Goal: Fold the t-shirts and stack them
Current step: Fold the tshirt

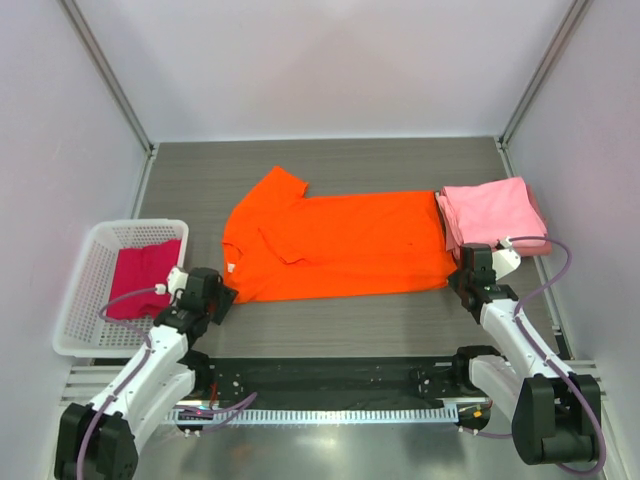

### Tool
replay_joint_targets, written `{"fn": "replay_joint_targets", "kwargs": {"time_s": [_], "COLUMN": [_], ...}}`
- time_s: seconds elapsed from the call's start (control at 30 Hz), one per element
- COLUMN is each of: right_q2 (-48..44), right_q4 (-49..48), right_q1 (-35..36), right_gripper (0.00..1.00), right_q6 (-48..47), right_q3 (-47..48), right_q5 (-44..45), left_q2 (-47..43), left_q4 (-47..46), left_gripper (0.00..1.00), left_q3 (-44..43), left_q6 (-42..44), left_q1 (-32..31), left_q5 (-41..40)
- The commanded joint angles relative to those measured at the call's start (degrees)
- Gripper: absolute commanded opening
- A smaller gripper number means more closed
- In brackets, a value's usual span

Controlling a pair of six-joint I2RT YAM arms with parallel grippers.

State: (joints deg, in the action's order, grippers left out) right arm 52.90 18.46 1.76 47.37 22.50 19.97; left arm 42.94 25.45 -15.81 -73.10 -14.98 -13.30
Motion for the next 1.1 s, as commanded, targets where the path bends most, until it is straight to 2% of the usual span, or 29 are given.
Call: {"fn": "replay_joint_targets", "kwargs": {"time_s": [0.0,0.07,0.13,0.2,0.37,0.5,0.6,0.67,0.7,0.83,0.97,1.07], "right_q2": [0.27,0.18,0.09,0.09,-0.7,0.44,2.81,4.4,4.83,2.65,-2.1,-7.01], "right_q4": [-1.41,-1.32,-1.32,-1.23,-0.79,-0.01,1.22,2.54,4.98,10.1,12.21,15.38], "right_q1": [-0.26,-0.18,-0.18,-0.18,-0.18,-0.18,-0.18,-0.18,-0.26,-0.27,-0.27,-0.27], "right_gripper": [0.01,0.01,0.01,0.01,0.01,0.01,0.01,0.01,0.01,0.01,0.01,0.01], "right_q6": [0.88,0.79,0.88,1.05,1.58,1.58,1.93,1.49,1.23,1.05,2.63,4.04], "right_q3": [0.17,0.09,0.0,0.0,0.52,5.42,11.65,16.15,21.48,31.02,26.91,18.83], "right_q5": [0.86,0.86,0.95,0.78,0.25,-0.63,-2.21,-2.83,-2.74,-1.51,-3.26,-3.7], "left_q2": [3.46,4.52,5.75,5.49,3.03,5.31,8.73,9.44,8.84,6.11,4.62,-0.56], "left_q4": [-3.21,-4.88,-7.07,-7.52,-8.05,-3.33,0.64,4.94,7.65,10.93,16.02,18.75], "left_gripper": [0.44,0.35,0.14,0.0,0.0,0.0,0.0,0.0,0.0,0.0,0.0,0.0], "left_q3": [1.05,1.31,1.66,2.01,1.58,-4.12,-12.73,-21.07,-26.67,-34.53,-31.13,-23.93], "left_q6": [-1.87,-2.05,-1.52,-0.9,0.5,1.47,2.34,5.41,6.38,10.69,9.13,8.15], "left_q1": [-0.14,-0.22,-0.22,-0.31,-0.22,-0.13,0.04,0.13,0.13,0.13,0.22,0.13], "left_q5": [-5.06,-7.17,-7.79,-9.63,-11.57,-11.66,-12.8,-13.85,-14.47,-14.48,-11.58,-10.87]}}
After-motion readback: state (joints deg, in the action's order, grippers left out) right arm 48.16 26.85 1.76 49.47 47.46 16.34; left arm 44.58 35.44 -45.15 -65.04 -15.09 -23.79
